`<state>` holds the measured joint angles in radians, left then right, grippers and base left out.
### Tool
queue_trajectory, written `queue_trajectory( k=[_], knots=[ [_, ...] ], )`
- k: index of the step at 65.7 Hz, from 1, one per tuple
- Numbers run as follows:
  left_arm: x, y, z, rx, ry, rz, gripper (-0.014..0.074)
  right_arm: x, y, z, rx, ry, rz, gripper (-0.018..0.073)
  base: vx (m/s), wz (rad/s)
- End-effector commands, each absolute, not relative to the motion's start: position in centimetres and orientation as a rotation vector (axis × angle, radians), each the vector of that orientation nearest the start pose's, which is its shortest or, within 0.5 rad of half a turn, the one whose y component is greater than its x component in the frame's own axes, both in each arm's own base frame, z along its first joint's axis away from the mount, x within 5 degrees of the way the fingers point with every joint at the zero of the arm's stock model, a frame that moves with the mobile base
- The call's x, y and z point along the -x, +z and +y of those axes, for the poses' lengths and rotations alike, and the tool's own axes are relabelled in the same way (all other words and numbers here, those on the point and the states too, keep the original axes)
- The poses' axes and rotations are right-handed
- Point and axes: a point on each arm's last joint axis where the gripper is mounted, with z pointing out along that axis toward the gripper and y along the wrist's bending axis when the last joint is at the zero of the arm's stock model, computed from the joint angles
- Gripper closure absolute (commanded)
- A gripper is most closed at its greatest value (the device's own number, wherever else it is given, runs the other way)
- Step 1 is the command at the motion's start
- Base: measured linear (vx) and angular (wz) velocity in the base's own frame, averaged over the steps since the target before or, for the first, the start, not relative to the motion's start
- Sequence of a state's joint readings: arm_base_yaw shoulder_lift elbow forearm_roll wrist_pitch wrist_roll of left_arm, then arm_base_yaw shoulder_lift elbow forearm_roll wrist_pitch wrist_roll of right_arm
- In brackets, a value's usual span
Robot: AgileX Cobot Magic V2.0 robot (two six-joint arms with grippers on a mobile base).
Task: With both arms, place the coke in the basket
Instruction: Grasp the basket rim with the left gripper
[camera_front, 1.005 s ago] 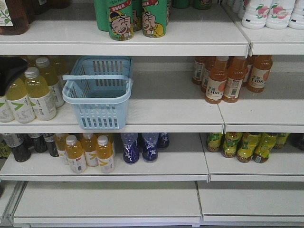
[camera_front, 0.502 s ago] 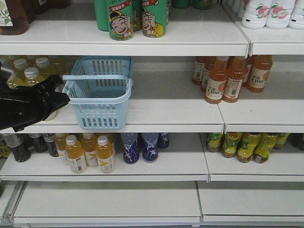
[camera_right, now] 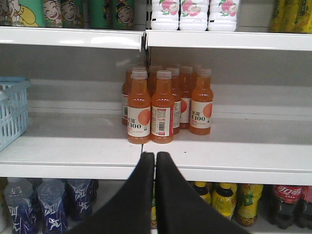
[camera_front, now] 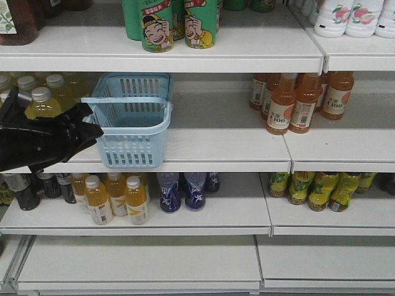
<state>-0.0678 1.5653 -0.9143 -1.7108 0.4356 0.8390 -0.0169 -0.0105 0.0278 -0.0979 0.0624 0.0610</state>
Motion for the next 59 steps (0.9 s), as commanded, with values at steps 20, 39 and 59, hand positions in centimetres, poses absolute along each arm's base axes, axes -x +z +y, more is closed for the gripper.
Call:
queue_trajectory(
  k=[20, 39, 59],
  knots=[
    [-36.8, 30.6, -6.1, 0.774, -1.208, 1.871, 0.0062, -5.6, 20.3, -0.1, 0.026, -0.058, 1.491, 0.0564, 0.0, 0.0],
    [-39.7, 29.1, -6.7, 0.795, -1.27, 1.895, 0.0061, -5.6, 20.3, -0.1, 0.026, -0.058, 1.491, 0.0564, 0.0, 0.0],
    [-42.3, 28.6, -6.7, 0.818, -1.247, 1.875, 0.0061, -5.6, 20.3, -0.1, 0.026, -0.058, 1.491, 0.0564, 0.0, 0.0]
  ],
)
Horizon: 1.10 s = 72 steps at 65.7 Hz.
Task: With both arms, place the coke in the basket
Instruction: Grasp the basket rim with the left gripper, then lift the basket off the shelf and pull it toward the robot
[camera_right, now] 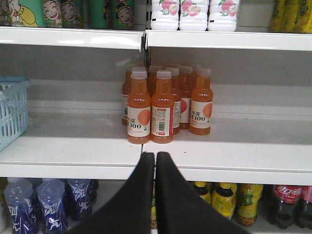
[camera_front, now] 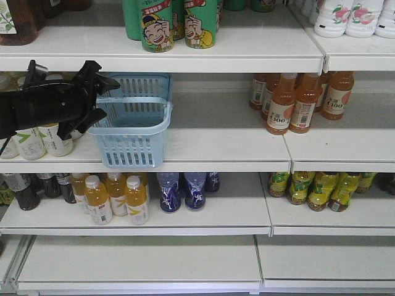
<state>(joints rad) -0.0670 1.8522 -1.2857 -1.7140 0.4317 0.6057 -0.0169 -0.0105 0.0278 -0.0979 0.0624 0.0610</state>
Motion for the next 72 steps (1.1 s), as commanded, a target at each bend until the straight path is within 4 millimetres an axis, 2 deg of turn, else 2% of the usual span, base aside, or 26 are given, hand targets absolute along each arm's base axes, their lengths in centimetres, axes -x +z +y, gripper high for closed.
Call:
queue_trajectory(
  k=[1, 23, 35, 40, 47, 60, 62, 72],
  knots=[
    [-42.5, 28.6, -6.7, 0.817, -1.247, 1.873, 0.0061, -5.6, 20.3, -0.1, 0.026, -0.058, 1.491, 0.0564, 0.0, 0.0],
    [-45.0, 26.1, -6.7, 0.909, -1.248, 1.885, 0.0062, -5.6, 20.3, -0.1, 0.026, -0.058, 1.491, 0.0564, 0.0, 0.0],
    [-45.7, 26.2, -6.7, 0.898, -1.252, 1.876, 0.0088, -5.6, 20.3, -0.1, 0.026, -0.058, 1.491, 0.0564, 0.0, 0.0],
    [-45.9, 26.2, -6.7, 0.9, -1.244, 1.87, 0.0142, -5.6, 20.3, -0.1, 0.026, -0.058, 1.491, 0.0564, 0.0, 0.0],
    [-45.9, 26.2, -6.6, 0.908, -1.231, 1.867, 0.0265, -5.6, 20.3, -0.1, 0.026, -0.058, 1.491, 0.0564, 0.0, 0.0],
    [-45.8, 26.2, -6.7, 0.887, -1.237, 1.878, 0.0582, -5.6, 20.3, -0.1, 0.026, -0.058, 1.491, 0.0564, 0.0, 0.0],
    [-45.8, 26.2, -6.8, 0.865, -1.243, 1.887, 0.0606, -5.6, 20.3, -0.1, 0.026, -0.058, 1.491, 0.0564, 0.0, 0.0],
    [-45.0, 26.3, -8.0, 0.654, -1.309, 1.991, 0.0604, -5.6, 20.3, -0.1, 0.026, -0.058, 1.491, 0.0564, 0.0, 0.0]
  ],
)
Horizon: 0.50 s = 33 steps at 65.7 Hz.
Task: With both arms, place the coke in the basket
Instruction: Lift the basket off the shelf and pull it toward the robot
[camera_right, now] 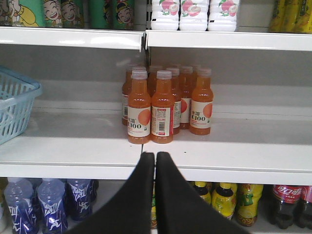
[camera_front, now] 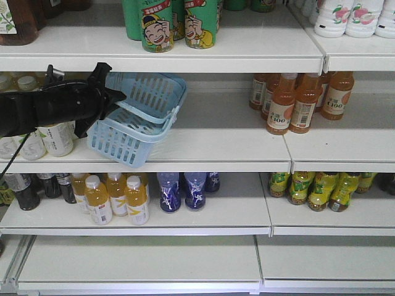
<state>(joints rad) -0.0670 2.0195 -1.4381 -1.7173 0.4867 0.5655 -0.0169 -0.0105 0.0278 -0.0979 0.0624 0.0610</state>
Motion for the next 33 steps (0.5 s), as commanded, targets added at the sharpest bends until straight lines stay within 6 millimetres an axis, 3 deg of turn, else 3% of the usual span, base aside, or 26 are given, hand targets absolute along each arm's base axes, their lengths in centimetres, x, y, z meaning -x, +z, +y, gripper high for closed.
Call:
queue_trajectory(
  k=[1, 16, 33],
  knots=[
    [-44.8, 26.3, -8.2, 0.623, -1.328, 2.006, 0.0604, -5.6, 20.3, -0.1, 0.026, -0.058, 1.491, 0.0564, 0.0, 0.0],
    [-42.1, 26.7, -10.6, 0.313, -1.541, 2.196, 0.0604, -5.6, 20.3, -0.1, 0.026, -0.058, 1.491, 0.0564, 0.0, 0.0],
    [-36.2, 27.9, -13.2, 0.081, -1.628, 2.329, 0.0604, -5.6, 20.3, -0.1, 0.026, -0.058, 1.491, 0.0564, 0.0, 0.0]
  ],
)
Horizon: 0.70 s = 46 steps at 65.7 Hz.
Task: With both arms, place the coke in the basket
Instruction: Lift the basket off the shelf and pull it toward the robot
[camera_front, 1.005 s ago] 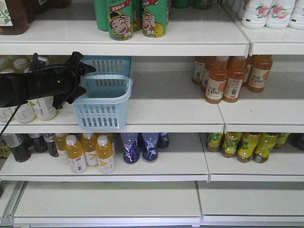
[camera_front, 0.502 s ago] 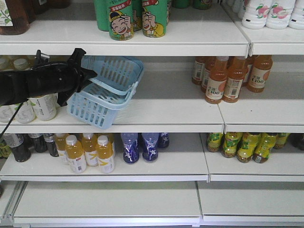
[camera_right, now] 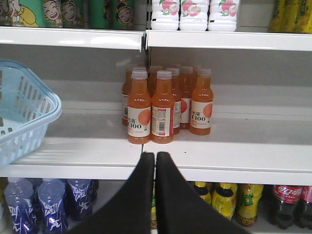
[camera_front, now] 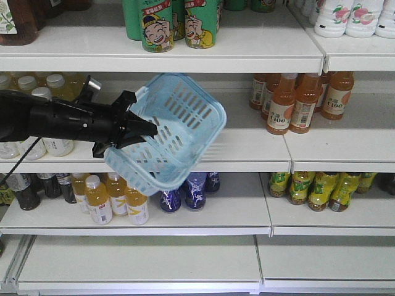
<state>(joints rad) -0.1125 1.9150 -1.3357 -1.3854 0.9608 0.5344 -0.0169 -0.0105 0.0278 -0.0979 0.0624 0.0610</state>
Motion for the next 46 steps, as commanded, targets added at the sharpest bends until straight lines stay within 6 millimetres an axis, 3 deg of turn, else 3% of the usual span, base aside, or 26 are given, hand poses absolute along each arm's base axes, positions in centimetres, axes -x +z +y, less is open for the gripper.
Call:
queue_trajectory(
  k=[1, 15, 24, 36, 46],
  knots=[
    [-35.7, 28.0, -13.4, 0.065, -1.636, 2.334, 0.0604, -5.6, 20.3, -0.1, 0.026, -0.058, 1.491, 0.0564, 0.0, 0.0],
    [-28.0, 30.1, -16.0, -0.261, -1.713, 2.325, 0.0603, -5.6, 20.3, -0.1, 0.026, -0.058, 1.491, 0.0564, 0.0, 0.0],
    [-24.0, 32.1, -16.6, -0.38, -1.72, 2.271, 0.0603, -5.6, 20.3, -0.1, 0.026, -0.058, 1.491, 0.0564, 0.0, 0.0],
    [-20.5, 34.9, -16.9, -0.496, -1.742, 2.17, 0.0603, -5.6, 20.3, -0.1, 0.026, -0.058, 1.491, 0.0564, 0.0, 0.0],
    [-18.9, 36.5, -17.1, -0.519, -1.769, 2.093, 0.0603, -5.6, 20.3, -0.1, 0.026, -0.058, 1.491, 0.0564, 0.0, 0.0]
  ],
)
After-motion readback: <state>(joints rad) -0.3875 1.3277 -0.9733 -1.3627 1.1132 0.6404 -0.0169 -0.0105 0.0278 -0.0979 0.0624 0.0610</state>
